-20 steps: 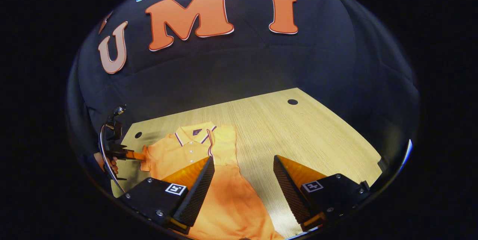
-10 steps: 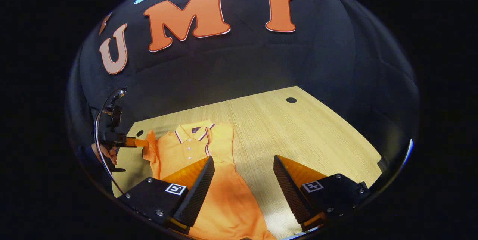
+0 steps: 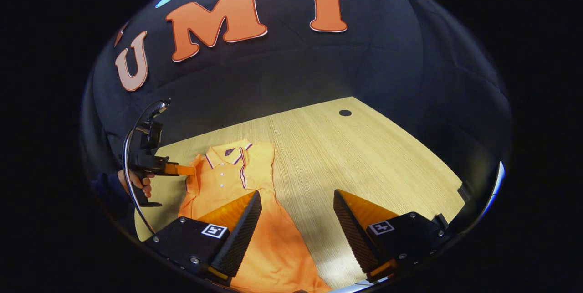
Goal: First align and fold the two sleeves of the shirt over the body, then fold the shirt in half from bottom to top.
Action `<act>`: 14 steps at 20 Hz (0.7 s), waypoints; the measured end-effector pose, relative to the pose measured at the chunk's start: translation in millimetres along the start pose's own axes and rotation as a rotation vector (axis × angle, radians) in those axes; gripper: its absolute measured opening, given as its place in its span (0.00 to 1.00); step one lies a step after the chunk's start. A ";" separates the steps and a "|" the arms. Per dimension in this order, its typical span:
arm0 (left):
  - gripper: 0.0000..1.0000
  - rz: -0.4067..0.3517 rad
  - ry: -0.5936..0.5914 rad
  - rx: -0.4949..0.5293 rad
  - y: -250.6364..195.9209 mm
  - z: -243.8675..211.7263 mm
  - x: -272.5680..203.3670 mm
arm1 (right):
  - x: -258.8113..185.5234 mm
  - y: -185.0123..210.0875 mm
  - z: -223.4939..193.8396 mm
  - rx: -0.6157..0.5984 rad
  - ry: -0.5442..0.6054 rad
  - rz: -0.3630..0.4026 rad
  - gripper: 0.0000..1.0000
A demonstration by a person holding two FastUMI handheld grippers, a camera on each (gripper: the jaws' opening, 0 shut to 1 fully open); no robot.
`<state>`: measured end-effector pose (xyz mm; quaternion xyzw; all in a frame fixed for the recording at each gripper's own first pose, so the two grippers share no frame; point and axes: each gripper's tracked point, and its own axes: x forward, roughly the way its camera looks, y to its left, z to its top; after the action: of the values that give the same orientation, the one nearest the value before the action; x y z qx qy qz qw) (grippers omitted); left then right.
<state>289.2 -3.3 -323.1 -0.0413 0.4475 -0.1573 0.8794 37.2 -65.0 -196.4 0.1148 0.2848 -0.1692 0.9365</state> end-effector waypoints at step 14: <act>0.99 -0.027 -0.088 -0.034 -4.0 -13.9 -39.5 | 0.1 15.2 -17.8 -0.045 0.042 0.018 0.97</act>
<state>255.4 6.3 -300.0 -0.0690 0.4106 -0.1594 0.8951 34.3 -45.6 -209.1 0.0996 0.3071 -0.1519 0.9342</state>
